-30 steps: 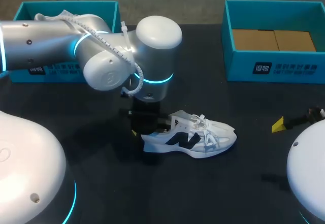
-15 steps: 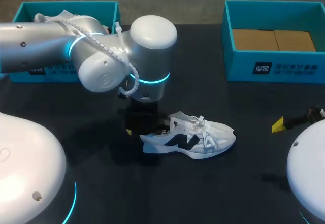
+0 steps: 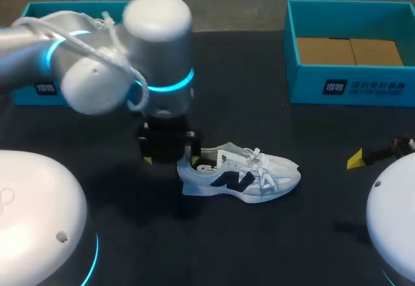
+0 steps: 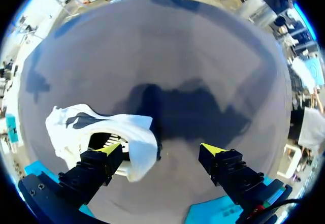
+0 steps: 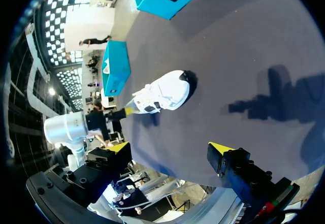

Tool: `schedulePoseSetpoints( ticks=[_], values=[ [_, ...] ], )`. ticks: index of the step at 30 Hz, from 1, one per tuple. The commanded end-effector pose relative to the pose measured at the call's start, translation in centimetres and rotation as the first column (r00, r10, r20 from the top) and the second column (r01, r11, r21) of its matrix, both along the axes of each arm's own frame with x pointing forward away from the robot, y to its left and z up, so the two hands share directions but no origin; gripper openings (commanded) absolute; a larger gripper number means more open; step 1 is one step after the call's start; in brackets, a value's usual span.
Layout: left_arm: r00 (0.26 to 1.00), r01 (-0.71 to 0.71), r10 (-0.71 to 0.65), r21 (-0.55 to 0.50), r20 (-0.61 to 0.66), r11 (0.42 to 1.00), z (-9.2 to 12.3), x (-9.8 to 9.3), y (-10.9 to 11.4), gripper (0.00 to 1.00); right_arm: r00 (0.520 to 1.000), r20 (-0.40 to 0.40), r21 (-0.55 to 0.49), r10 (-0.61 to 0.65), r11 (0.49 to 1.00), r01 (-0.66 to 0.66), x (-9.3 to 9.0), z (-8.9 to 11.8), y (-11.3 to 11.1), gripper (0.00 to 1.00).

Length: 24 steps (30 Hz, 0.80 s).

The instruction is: Take the shoe out of the shoebox, open the shoe tongue, remove and reinsert the insole, then place the shoe into the shoebox

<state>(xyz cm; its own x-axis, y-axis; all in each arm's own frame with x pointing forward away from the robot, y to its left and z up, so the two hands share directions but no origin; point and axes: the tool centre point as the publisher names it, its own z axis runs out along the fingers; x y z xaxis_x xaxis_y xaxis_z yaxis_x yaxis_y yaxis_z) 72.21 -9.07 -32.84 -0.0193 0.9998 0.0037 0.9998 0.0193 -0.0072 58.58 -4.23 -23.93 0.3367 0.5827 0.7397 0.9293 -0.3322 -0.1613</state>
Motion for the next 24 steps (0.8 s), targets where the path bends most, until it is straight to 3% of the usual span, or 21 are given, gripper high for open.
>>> schedulePoseSetpoints(
  ticks=[1,20,24],
  values=[
    [0.999,-0.032,0.026,-0.165,-0.037,0.986,2.1,0.4,2.7,1.00,1.000,0.000,-0.005,-0.003,1.000,0.003,-0.2,0.1,0.1,1.00],
    [0.993,-0.078,0.049,-0.297,-0.106,0.952,5.8,-1.4,3.2,1.00,1.000,0.000,-0.005,-0.003,1.000,0.003,-0.2,0.1,0.1,1.00],
    [0.983,-0.159,0.119,-0.320,-0.139,0.934,6.2,-1.6,3.5,1.00,1.000,0.000,-0.005,-0.003,1.000,0.003,-0.2,0.1,0.1,1.00]
  ],
)
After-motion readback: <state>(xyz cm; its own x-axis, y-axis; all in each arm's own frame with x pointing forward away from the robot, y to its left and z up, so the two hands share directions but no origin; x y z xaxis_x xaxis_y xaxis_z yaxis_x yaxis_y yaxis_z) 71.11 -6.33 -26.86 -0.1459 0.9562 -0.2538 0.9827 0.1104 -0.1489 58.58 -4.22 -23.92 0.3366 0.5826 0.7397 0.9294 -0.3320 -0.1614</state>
